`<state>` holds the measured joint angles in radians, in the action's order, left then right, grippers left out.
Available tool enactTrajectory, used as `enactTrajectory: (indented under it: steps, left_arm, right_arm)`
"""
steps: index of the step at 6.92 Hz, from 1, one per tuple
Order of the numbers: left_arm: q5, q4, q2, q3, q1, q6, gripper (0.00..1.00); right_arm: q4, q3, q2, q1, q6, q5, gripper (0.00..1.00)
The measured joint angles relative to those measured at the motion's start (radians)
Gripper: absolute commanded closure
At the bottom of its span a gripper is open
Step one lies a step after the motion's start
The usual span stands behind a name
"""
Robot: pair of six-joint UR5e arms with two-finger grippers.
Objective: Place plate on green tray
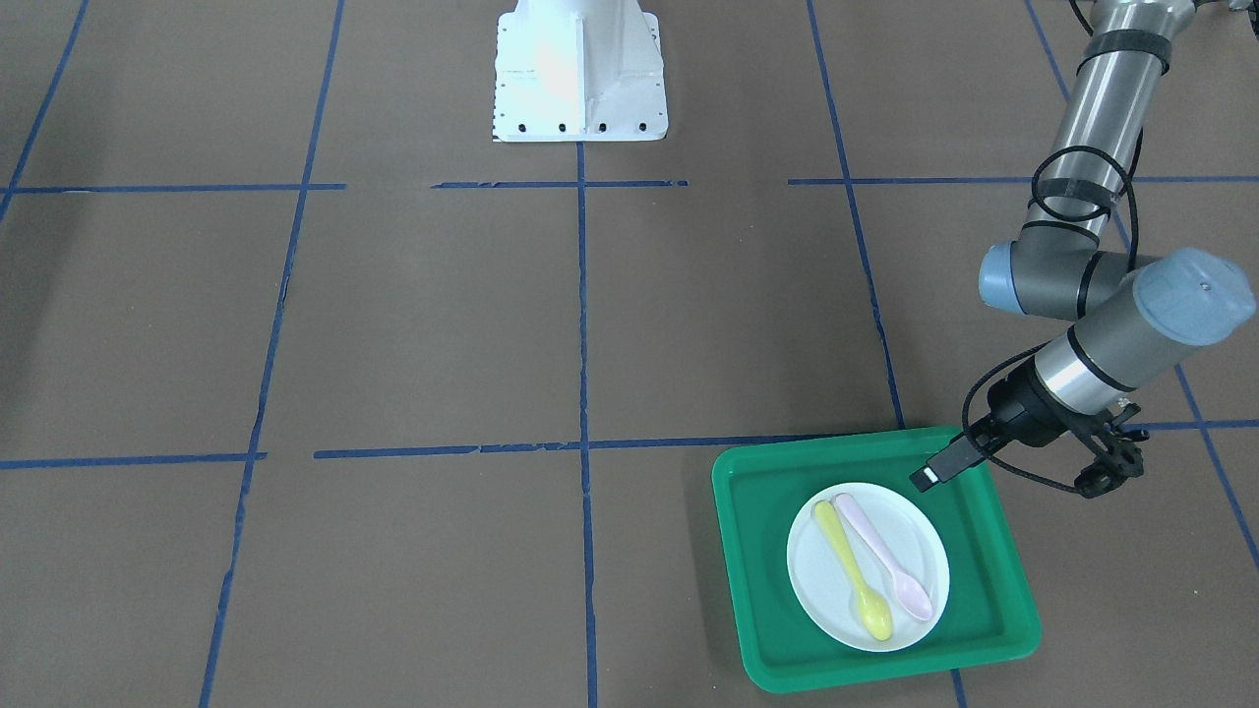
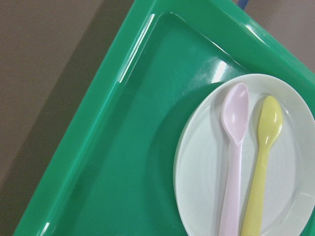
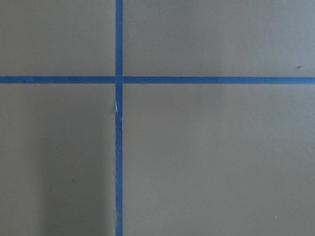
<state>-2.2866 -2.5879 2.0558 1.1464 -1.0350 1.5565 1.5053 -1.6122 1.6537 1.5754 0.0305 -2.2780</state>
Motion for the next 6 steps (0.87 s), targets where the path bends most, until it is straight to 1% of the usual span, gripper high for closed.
enactTrajectory:
  steps: [1, 2, 3, 5, 6]
  left_arm:
    - [-0.045, 0.046, -0.019, 0.057, -0.033, -0.041, 0.00]
    - [-0.078, 0.131, -0.038, 0.133, -0.073, -0.137, 0.00]
    - [-0.092, 0.225, -0.056, 0.217, -0.115, -0.267, 0.00]
    - [-0.090, 0.408, -0.127, 0.396, -0.177, -0.552, 0.00]
    - [-0.079, 0.485, -0.161, 0.448, -0.208, -0.700, 0.00]
  right_arm:
    - [0.000, 0.000, 0.000, 0.000, 0.000, 0.000, 0.00]
    - [0.001, 0.000, 0.000, 0.000, 0.000, 0.000, 0.00]
    - [0.001, 0.000, 0.000, 0.000, 0.000, 0.000, 0.00]
    - [0.001, 0.000, 0.000, 0.000, 0.000, 0.000, 0.00]
    - [0.001, 0.000, 0.000, 0.000, 0.000, 0.000, 0.00]
